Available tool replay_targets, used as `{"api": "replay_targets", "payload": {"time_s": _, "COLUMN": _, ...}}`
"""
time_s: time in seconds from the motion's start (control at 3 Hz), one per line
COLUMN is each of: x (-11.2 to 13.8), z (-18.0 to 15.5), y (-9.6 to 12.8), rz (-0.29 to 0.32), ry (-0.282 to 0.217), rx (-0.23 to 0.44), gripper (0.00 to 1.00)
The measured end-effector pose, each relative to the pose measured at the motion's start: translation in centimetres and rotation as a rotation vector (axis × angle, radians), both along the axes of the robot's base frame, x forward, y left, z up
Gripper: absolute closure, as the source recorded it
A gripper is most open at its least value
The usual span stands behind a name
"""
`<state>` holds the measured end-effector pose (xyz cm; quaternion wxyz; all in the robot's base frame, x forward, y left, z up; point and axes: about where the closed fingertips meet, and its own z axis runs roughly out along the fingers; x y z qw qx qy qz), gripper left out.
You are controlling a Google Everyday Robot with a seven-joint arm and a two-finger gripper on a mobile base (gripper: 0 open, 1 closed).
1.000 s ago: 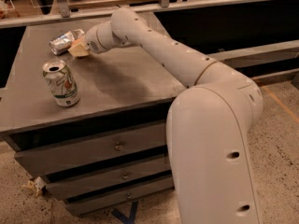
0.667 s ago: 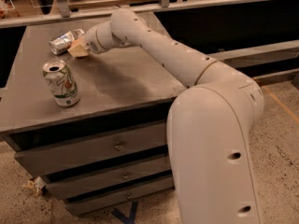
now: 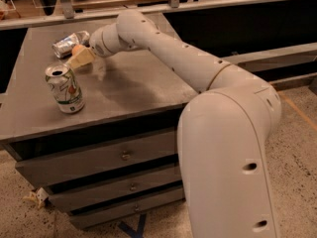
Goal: Move orange near redbull can
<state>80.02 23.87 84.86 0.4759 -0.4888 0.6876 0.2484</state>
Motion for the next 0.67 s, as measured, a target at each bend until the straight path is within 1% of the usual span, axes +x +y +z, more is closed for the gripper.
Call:
{"api": "replay_targets", "payload": {"time_s": 0.33, "x": 0.1, "z": -0.1, "y": -0.3, "rz": -0.005, "ry": 0.001, "rx": 0.000, "gripper": 0.00}}
{"api": "replay_targets", "payload": {"time_s": 0.67, "x": 0.5, "z": -0.1, "y": -1.9, "rz": -0.023, "ry": 0.019, "rx": 0.011, "gripper": 0.00}}
